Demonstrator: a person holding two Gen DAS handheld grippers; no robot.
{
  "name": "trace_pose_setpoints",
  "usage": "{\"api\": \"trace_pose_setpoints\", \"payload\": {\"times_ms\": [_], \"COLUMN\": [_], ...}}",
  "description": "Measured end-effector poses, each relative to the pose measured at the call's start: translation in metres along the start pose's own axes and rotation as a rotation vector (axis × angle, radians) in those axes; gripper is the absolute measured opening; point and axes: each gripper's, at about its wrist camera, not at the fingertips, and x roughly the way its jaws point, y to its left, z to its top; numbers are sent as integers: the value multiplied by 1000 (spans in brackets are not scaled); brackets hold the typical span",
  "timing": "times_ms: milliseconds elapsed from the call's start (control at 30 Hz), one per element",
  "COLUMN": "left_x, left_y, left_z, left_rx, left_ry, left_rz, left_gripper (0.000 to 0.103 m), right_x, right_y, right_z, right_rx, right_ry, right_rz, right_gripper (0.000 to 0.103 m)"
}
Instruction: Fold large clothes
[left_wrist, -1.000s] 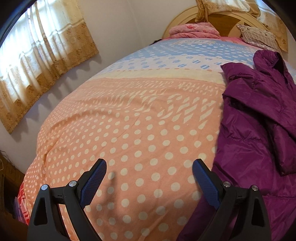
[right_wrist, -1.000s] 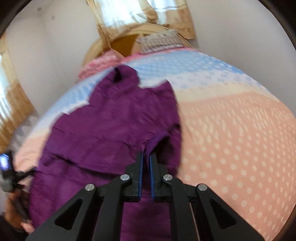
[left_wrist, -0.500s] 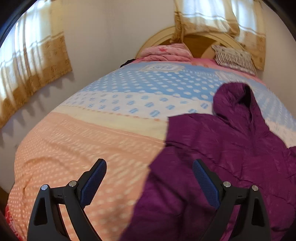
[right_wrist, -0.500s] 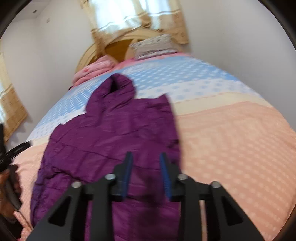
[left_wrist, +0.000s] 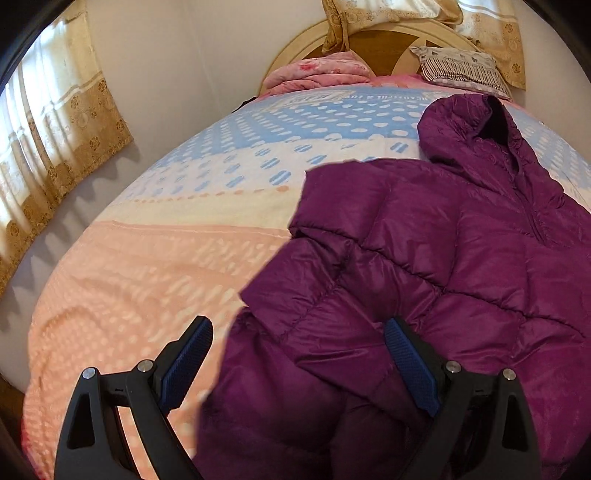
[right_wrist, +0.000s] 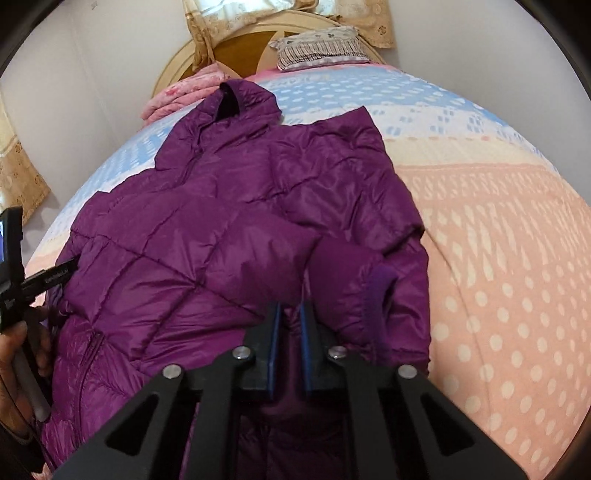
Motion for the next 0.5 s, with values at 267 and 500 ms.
{"api": "trace_pose_setpoints", "payload": {"times_ms": [267,500], "left_x": [-31,15], "left_y": [30,17], "left_z": [58,93], "left_rx": [-56,-112], "left_ry": [-118,-90], "left_rz": [-51,-15], "left_gripper": [94,94], "right_x": [-43,-13], "right_y": [-1,-16], "right_z": [45,115], "right_rx": [47,176], "right_ry": [-113,-174], "right_rz": [5,-88], "right_gripper": [18,26]}}
